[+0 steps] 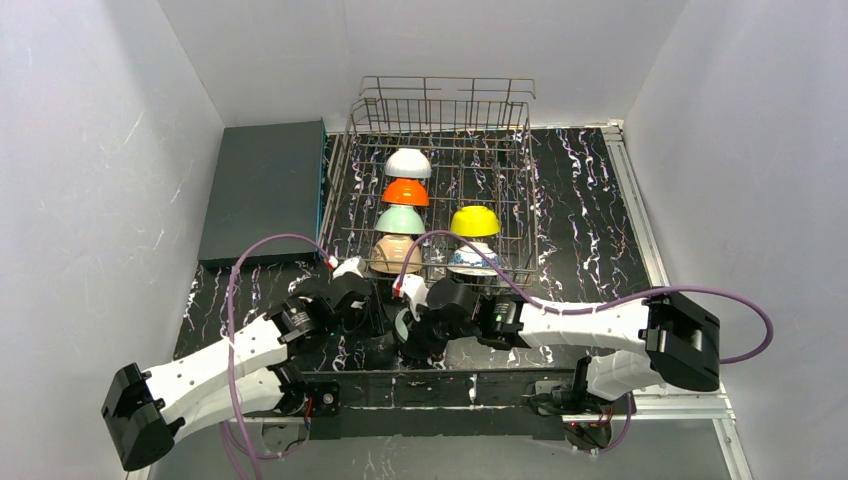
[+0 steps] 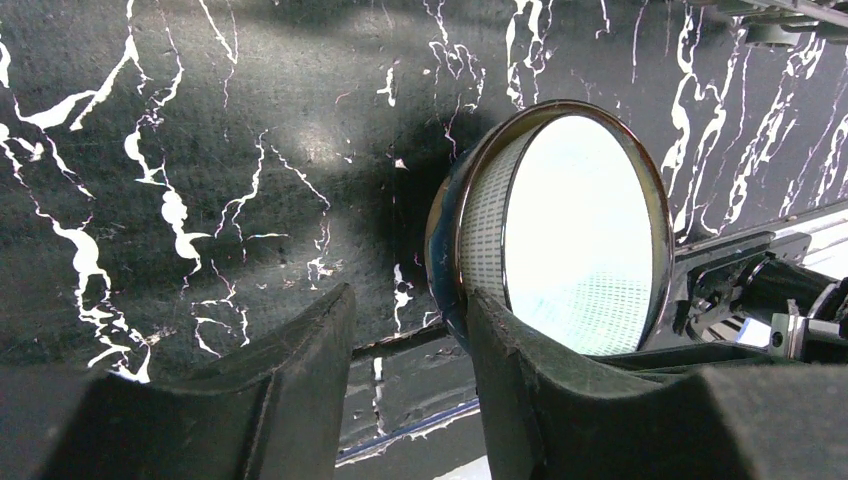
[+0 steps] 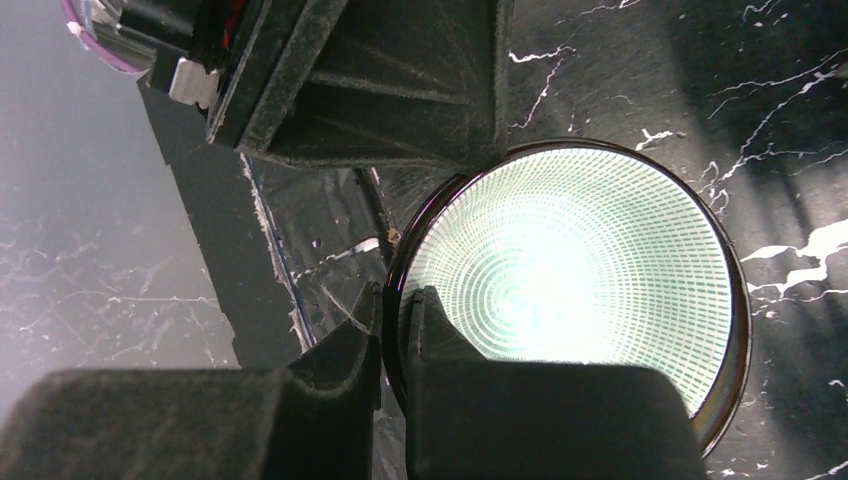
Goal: Load the bowls into the dish rack
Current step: Pick up the bowl from the center of the board.
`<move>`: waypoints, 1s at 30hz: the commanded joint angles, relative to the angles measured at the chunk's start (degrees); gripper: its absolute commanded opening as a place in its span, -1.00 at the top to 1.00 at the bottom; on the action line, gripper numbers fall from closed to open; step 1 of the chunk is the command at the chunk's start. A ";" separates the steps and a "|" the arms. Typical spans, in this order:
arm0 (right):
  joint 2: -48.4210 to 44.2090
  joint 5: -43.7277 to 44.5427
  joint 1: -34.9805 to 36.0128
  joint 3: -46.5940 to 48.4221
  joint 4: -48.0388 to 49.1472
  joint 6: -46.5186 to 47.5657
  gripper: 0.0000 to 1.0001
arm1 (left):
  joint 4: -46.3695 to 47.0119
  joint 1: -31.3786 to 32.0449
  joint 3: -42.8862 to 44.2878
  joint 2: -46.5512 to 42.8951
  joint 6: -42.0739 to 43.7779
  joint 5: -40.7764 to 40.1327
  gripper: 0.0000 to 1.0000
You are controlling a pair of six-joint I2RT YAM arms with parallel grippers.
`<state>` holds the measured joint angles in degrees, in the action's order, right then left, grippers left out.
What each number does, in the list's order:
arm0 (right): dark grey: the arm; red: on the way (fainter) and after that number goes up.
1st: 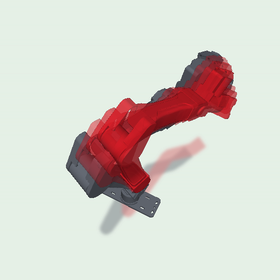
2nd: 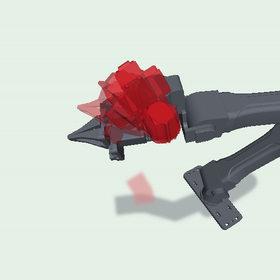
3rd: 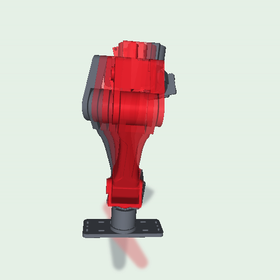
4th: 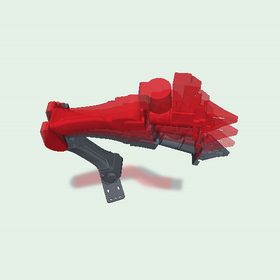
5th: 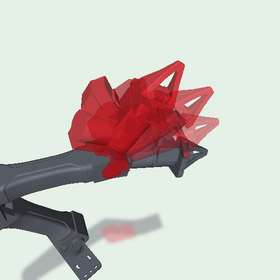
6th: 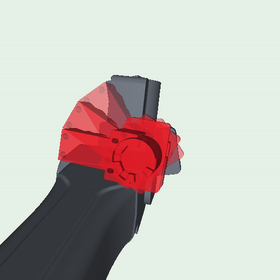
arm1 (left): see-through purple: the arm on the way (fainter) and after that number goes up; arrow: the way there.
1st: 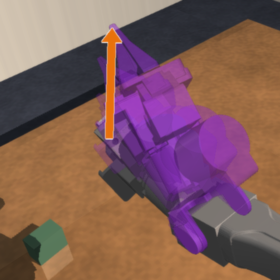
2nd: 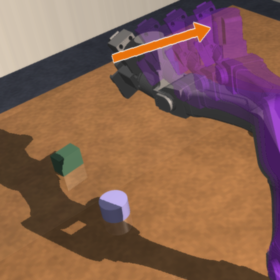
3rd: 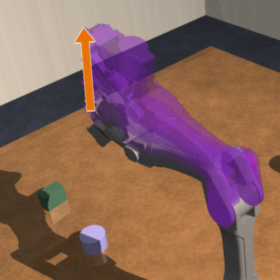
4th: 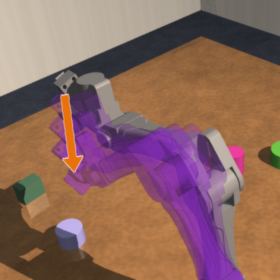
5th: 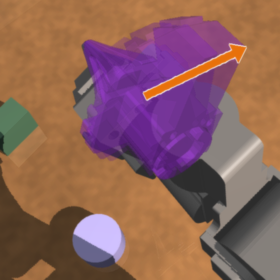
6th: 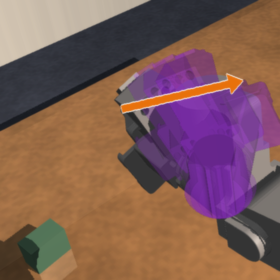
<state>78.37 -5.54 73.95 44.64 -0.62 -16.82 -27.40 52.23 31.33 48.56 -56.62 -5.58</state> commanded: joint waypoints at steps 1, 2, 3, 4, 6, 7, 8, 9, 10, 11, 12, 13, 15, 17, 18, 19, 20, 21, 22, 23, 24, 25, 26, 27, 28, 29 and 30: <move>-2.56 -9.80 1.17 -1.27 10.45 -5.18 0.97 | -2.83 0.02 -0.11 1.34 0.75 -0.02 0.13; -2.84 -9.97 1.22 -1.64 11.34 -5.71 0.97 | -2.88 0.06 -0.05 1.17 0.90 -0.10 0.13; -3.15 -9.88 1.24 -2.12 12.18 -6.17 0.97 | -2.86 0.05 -0.12 0.99 0.90 -0.17 0.13; -3.40 -9.92 1.21 -2.57 13.02 -6.54 0.97 | -2.99 0.06 -0.21 0.87 0.93 -0.25 0.13; -3.97 -9.77 1.23 -3.46 14.21 -6.96 0.97 | -3.62 0.02 -0.22 0.98 0.97 -0.39 0.13; -4.19 -9.46 1.18 -3.76 14.44 -6.99 0.97 | -4.08 0.04 -0.17 1.08 0.92 -0.38 0.13; -4.43 -9.13 1.24 -4.13 14.70 -7.01 0.97 | -4.64 0.03 0.01 1.06 0.91 -0.47 0.13; -4.57 -8.74 1.22 -4.57 14.76 -6.88 0.97 | -5.12 0.05 0.16 0.72 0.82 -0.49 0.14; -4.62 -8.54 1.24 -5.15 14.78 -6.72 0.97 | -5.20 0.04 0.32 -0.11 0.64 -0.44 0.14; -4.57 -8.34 1.20 -5.57 14.79 -6.49 0.97 | -5.22 0.05 0.50 -0.96 0.51 -0.39 0.13; -4.35 -8.31 1.19 -5.82 14.65 -6.17 0.97 | -5.18 0.01 0.67 -2.01 0.21 -0.18 0.12; -4.14 -8.45 1.26 -6.02 14.53 -5.85 0.97 | -4.92 0.04 0.85 -2.86 -0.10 0.14 0.10; -3.71 -8.73 1.27 -6.14 14.42 -5.52 0.97 | -4.25 0.04 1.40 -4.30 -1.08 1.15 0.07; -3.21 -8.96 1.20 -6.06 14.42 -5.20 0.97 | -4.13 0.06 2.18 -4.81 -1.91 2.32 0.05; -3.08 -9.10 1.27 -6.06 14.42 -5.05 0.97 | -4.92 0.01 2.89 -4.95 -2.16 2.60 0.04; -2.94 -9.18 1.21 -5.98 14.38 -4.84 0.97 | -5.76 0.06 3.73 -5.09 -2.24 2.52 0.04; -2.89 -9.11 1.26 -5.93 14.27 -4.60 0.97 | -6.55 0.07 4.58 -5.24 -2.38 2.39 0.03; -2.75 -9.02 1.21 -5.92 14.17 -4.47 0.97 | -7.27 0.07 5.33 -5.49 -2.31 2.26 0.02; -2.58 -9.05 1.27 -5.96 14.09 -4.27 0.97 | -7.77 0.03 6.38 -5.68 -2.21 2.02 0.01; -2.34 -9.08 1.27 -5.97 13.95 -4.21 0.97 | -8.12 0.07 7.08 -5.64 -2.01 1.96 -0.02; -2.22 -9.25 1.22 -5.93 13.86 -4.12 0.97 | -8.07 0.00 7.64 -5.10 -1.37 2.40 -0.04; -1.89 -9.35 1.25 -5.84 13.75 -4.07 0.97 | -8.29 0.05 8.39 -3.79 -0.38 3.22 -0.06; -1.64 -9.48 1.26 -5.80 13.65 -4.16 0.97 | -9.09 0.04 9.56 -1.89 1.10 4.15 -0.07; -1.46 -9.66 1.21 -5.73 13.64 -4.15 0.97 | -10.37 0.04 10.81 0.98 2.18 5.11 -0.07; -1.36 -9.74 1.27 -5.69 13.71 -4.19 0.97 | -11.85 0.05 12.26 3.99 3.04 6.32 -0.07; -1.29 -9.71 1.21 -5.63 13.65 -4.24 0.97 | -12.81 0.07 13.23 6.76 3.57 7.65 -0.06; -1.28 -9.58 1.27 -5.55 13.59 -4.30 0.97 | -13.34 0.24 13.88 9.03 3.84 8.14 -0.04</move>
<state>76.27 -11.60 74.28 38.65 10.52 -19.79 -35.88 52.23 41.67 49.52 -56.12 -1.87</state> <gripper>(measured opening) 0.110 0.532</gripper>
